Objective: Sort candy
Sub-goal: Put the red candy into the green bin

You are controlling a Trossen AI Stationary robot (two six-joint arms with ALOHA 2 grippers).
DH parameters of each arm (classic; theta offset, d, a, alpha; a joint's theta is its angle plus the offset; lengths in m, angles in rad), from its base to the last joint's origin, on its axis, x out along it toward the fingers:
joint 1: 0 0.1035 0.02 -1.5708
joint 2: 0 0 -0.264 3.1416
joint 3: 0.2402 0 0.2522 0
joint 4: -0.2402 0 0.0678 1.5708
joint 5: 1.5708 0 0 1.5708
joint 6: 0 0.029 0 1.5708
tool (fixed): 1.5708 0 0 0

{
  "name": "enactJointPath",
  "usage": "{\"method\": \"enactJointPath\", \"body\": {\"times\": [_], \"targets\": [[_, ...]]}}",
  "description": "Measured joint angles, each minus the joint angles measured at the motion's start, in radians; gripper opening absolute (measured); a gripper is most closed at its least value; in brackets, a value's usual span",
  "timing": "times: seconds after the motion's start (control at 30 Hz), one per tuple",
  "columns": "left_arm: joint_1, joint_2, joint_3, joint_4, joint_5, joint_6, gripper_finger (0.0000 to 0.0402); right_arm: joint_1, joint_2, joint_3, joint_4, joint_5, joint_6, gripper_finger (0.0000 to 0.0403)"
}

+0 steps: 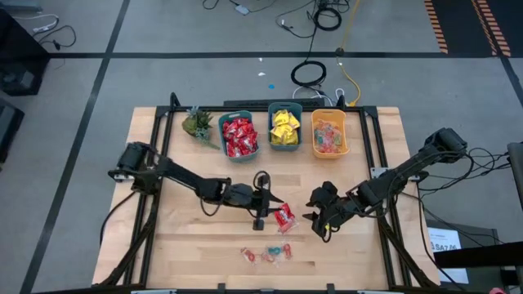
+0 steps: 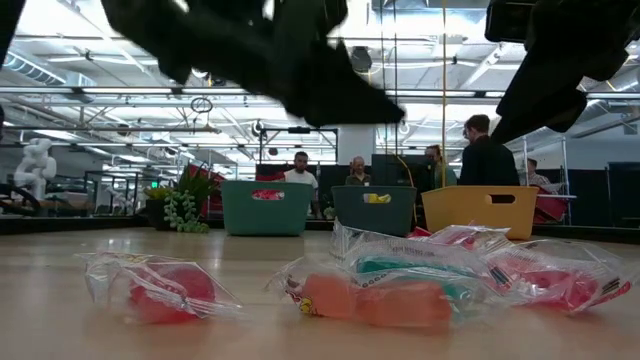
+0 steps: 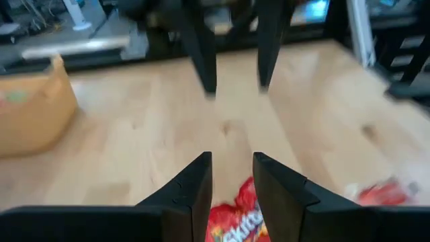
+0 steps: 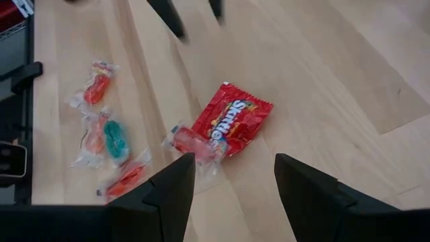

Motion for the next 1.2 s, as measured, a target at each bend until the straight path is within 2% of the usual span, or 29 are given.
{"method": "enactJointPath", "body": {"times": [0.17, 0.37, 0.5, 0.6, 0.7, 0.73, 0.8, 0.93, 1.2], "targets": [[0.000, 0.145, 0.040, 0.019, 0.008, -0.063, 0.0118, 0.019, 0.000, 0.000, 0.000, 0.000, 0.013, 0.0196], [0.000, 0.331, 0.156, 0.000, 0.036, -0.079, 0.0118, 0.032, 0.000, 0.000, 0.001, -0.001, 0.030, 0.0196], [-0.002, 0.383, 0.264, -0.256, 0.077, -0.079, 0.0116, 0.036, 0.000, 0.000, 0.001, -0.024, 0.059, 0.0196], [-0.011, 0.383, 0.286, -0.347, 0.077, -0.075, 0.0085, 0.042, 0.000, 0.000, 0.002, -0.026, 0.080, 0.0196], [-0.015, 0.360, 0.279, -0.351, 0.079, -0.063, 0.0022, 0.044, 0.000, 0.000, 0.001, -0.026, 0.082, 0.0196], [-0.015, 0.348, 0.275, -0.355, 0.079, -0.060, 0.0013, 0.044, 0.000, 0.000, 0.002, -0.026, 0.084, 0.0196], [-0.014, 0.311, 0.270, -0.370, 0.063, -0.046, 0.0009, 0.044, 0.000, 0.000, 0.003, -0.026, 0.086, 0.0196], [-0.008, 0.210, 0.261, -0.473, -0.035, 0.010, 0.0005, 0.044, 0.000, 0.000, 0.008, -0.023, 0.083, 0.0196], [0.051, -0.050, 0.264, -0.687, -0.206, 0.105, 0.0002, 0.044, 0.000, 0.000, 0.010, -0.015, 0.079, 0.0196]]}}
